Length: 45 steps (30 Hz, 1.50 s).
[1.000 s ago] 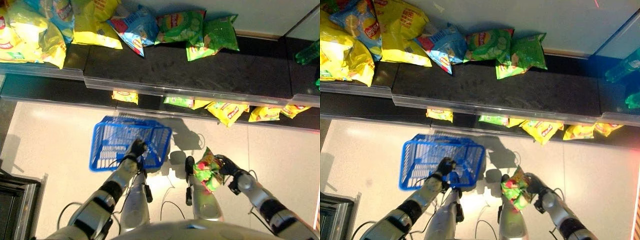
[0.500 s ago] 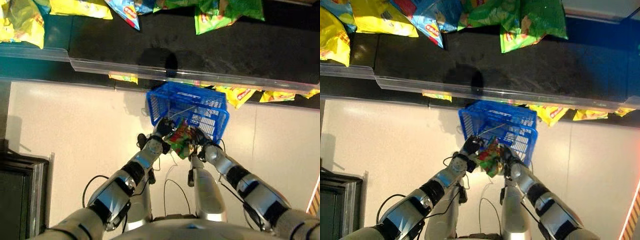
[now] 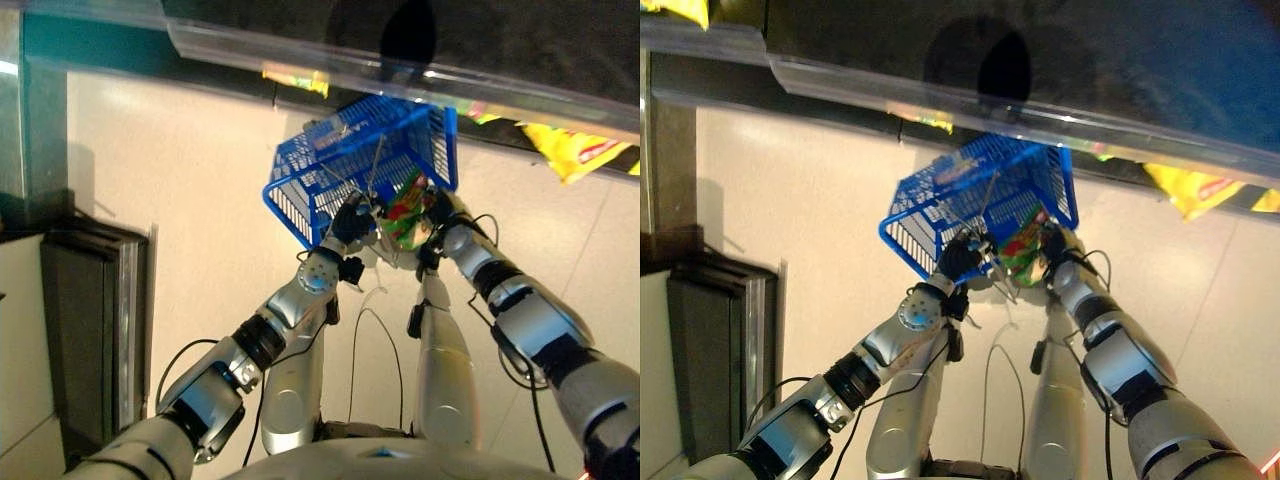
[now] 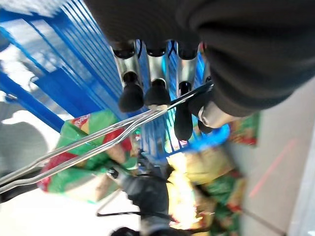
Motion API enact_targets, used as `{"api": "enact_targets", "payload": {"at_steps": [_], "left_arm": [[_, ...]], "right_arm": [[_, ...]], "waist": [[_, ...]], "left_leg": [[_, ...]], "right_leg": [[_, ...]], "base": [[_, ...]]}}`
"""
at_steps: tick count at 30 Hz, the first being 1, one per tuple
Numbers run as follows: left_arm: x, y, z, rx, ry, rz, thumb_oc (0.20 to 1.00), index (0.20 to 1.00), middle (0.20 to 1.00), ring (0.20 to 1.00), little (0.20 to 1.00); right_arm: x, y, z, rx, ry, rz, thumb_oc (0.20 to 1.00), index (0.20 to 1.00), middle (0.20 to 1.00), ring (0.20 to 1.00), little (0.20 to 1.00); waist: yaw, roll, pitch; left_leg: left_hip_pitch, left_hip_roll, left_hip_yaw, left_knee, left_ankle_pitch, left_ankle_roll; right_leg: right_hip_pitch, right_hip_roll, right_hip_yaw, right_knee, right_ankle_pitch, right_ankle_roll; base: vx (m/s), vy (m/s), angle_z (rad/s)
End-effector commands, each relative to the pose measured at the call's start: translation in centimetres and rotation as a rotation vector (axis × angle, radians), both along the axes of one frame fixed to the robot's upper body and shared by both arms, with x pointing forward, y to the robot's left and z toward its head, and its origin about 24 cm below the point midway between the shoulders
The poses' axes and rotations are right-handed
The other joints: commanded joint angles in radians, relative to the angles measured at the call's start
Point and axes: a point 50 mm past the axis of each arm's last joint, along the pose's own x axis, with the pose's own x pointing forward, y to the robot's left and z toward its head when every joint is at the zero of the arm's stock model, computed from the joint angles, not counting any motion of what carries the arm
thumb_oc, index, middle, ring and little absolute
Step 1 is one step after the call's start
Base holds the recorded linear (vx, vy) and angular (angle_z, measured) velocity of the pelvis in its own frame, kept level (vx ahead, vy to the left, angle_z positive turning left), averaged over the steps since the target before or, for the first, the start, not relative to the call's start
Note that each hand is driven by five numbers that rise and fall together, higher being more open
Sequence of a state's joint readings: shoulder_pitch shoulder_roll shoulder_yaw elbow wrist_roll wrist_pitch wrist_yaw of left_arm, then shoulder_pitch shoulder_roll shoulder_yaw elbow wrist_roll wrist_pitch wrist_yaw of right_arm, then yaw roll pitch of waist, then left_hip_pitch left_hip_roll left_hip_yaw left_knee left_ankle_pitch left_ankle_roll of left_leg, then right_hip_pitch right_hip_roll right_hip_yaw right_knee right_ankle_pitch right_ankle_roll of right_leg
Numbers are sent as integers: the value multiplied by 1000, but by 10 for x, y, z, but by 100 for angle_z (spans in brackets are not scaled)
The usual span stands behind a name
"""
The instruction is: Pick up the snacks into the basket
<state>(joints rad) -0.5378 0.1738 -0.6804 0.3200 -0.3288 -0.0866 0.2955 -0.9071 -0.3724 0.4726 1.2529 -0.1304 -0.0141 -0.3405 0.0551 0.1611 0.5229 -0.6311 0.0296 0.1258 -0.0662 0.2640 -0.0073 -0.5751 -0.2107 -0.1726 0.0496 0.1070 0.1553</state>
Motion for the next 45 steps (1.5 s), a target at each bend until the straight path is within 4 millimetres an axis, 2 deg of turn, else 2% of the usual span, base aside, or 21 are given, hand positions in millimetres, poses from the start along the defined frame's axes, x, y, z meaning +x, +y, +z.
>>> {"api": "enact_targets", "payload": {"at_steps": [1, 3, 4, 5, 10, 12, 15, 17, 21, 25, 31, 34, 35, 36, 37, 40, 41, 42, 44, 45], "left_arm": [[-23, -33, 54, -168, -210, -186, 200, 200, 200, 200, 200], [-27, -34, 59, -192, -218, -202, 200, 200, 200, 200, 200], [-30, -34, 62, -225, -217, -213, 200, 200, 200, 200, 200], [-30, -34, 62, -225, -217, -213, 200, 200, 200, 200, 200], [-35, -35, 62, -285, -172, -245, 200, 200, 200, 200, 200], [-36, -37, 60, -302, -147, -258, 200, 200, 200, 200, 200], [-35, -37, 54, -294, -116, -265, 200, 200, 200, 200, 200], [-32, -35, 50, -282, -98, -248, 200, 200, 200, 200, 200], [-24, -28, 28, -216, -37, -189, 200, 200, 200, 200, 200], [-17, -25, 5, -75, 7, -170, 200, 200, 200, 200, 200], [-7, -24, -5, 20, 41, -204, 200, 200, 200, 200, 200], [-4, -19, -16, 69, 71, -194, 200, 200, 200, 200, 200], [-4, -15, -23, 90, 95, -183, 200, 200, 200, 200, 200], [-4, -15, -23, 90, 96, -183, 200, 200, 200, 200, 200], [-3, -7, -30, 89, 126, -168, 200, 200, 200, 200, 200], [-11, 7, -35, 27, 144, -154, 200, 200, 200, 200, 200], [-11, 7, -35, 27, 144, -153, 200, 200, 200, 200, 200], [-14, 10, -32, -2, 134, -150, 200, 200, 200, 200, 200], [-15, 8, -31, -36, 139, -158, 200, 200, 200, 200, 200], [-15, 6, -31, -41, 144, -161, 200, 200, 200, 200, 200]], "right_arm": [[8, -22, 31, 51, -132, -134, 200, 200, 200, 200, 200], [8, -29, 35, 86, -150, -169, 520, 520, 520, 520, 520], [10, -35, 46, 103, -181, -196, 834, 834, 834, 834, 834], [10, -35, 46, 103, -181, -196, 1000, 1000, 1000, 1000, 1000], [12, -36, 52, 103, -190, -185, 1000, 1000, 1000, 1000, 1000], [12, -31, 47, 101, -169, -169, 1000, 1000, 1000, 1000, 1000], [11, -19, 35, 141, -114, -129, 1000, 1000, 1000, 1000, 1000], [10, -8, 24, 238, -94, -108, 1000, 1000, 1000, 1000, 1000], [6, 16, 5, 353, -46, -49, 1000, 1000, 1000, 1000, 1000], [5, 30, -1, 405, -37, -25, 1000, 1000, 1000, 1000, 1000], [-7, 51, -26, 464, 40, 36, 1000, 1000, 1000, 1000, 1000], [-16, 47, -43, 515, 103, 4, 1000, 1000, 1000, 1000, 1000], [-20, 43, -50, 581, 124, -35, 1000, 1000, 1000, 1000, 1000], [-20, 43, -50, 581, 124, -35, 1000, 1000, 1000, 1000, 1000], [-24, 39, -55, 601, 133, -52, 1000, 1000, 1000, 1000, 1000], [-26, 50, -57, 274, 178, 141, 1000, 1000, 1000, 1000, 1000], [-26, 50, -57, 274, 179, 141, 1000, 1000, 1000, 1000, 1000], [-22, 60, -47, 42, 153, 278, 1000, 1000, 1000, 1000, 1000], [-19, 66, -40, 57, 119, 306, 1000, 1000, 1000, 1000, 1000], [-18, 69, -35, 134, 93, 299, 1000, 1000, 1000, 1000, 1000]], "waist": [[25, 61, -3], [34, 73, -3], [43, 84, -3], [44, 84, -3], [52, 83, -3], [52, 78, -3], [50, 69, -3], [45, 56, -3], [32, 40, -3], [24, 36, -3], [-3, 36, -3], [-13, 42, -3], [-17, 45, -3], [-17, 45, -3], [-21, 51, -3], [-19, 57, -3], [-19, 57, -3], [-18, 58, -3], [-20, 58, -3], [-23, 58, -3]], "left_leg": [[-30, -57, 37, 17, -78, -61], [-47, -65, 39, 14, -79, -61], [-60, -72, 41, 14, -80, -61], [-60, -72, 42, 14, -80, -61], [-67, -80, 45, 10, -85, -55], [-61, -79, 44, 9, -85, -54], [-39, -75, 43, 10, -92, -52], [-20, -72, 43, 10, -95, -49], [17, -61, 36, 14, -101, -48], [45, -56, 35, 20, -109, -45], [86, -52, 45, 25, -118, -39], [109, -50, 46, 23, -119, -39], [119, -50, 47, 21, -120, -39], [120, -50, 47, 21, -120, -39], [130, -51, 49, 22, -118, -38], [145, -48, 52, 22, -121, -38], [145, -48, 51, 22, -121, -38], [149, -47, 50, 22, -119, -39], [152, -47, 48, 20, -116, -40], [152, -46, 47, 18, -115, -40]], "right_leg": [[-119, 18, 16, -65, 114, -7], [-134, 12, 18, -69, 116, -4], [-144, 7, 19, -71, 117, -1], [-144, 7, 19, -70, 117, -1], [-147, 3, 21, -77, 120, 2], [-138, 2, 18, -80, 120, 3], [-120, 7, 16, -78, 114, 1], [-101, 9, 14, -78, 110, -1], [-69, 13, 10, -67, 93, -5], [-44, 13, 12, -52, 79, -8], [-12, 18, 20, -46, 70, -12], [11, 21, 24, -49, 63, -13], [20, 22, 25, -49, 61, -14], [21, 22, 24, -50, 61, -14], [27, 24, 31, -48, 62, -16], [38, 27, 33, -38, 53, -19], [38, 27, 32, -38, 53, -19], [42, 29, 35, -37, 52, -22], [46, 30, 34, -37, 52, -23], [45, 30, 35, -38, 51, -23]], "base": [[28, 91, 10], [32, 86, 7], [26, 71, 9], [30, 78, 10], [13, 31, 9], [6, 4, 2], [0, 0, 0], [0, 0, 0], [-2, -8, 0], [-14, 5, -4], [0, 17, -3], [4, 24, -10], [1, 13, -11], [-4, 31, -4], [0, 0, 0], [0, 0, 0], [-27, -25, -5], [-15, -16, -8], [-24, -31, -7], [-25, -32, -4]]}}
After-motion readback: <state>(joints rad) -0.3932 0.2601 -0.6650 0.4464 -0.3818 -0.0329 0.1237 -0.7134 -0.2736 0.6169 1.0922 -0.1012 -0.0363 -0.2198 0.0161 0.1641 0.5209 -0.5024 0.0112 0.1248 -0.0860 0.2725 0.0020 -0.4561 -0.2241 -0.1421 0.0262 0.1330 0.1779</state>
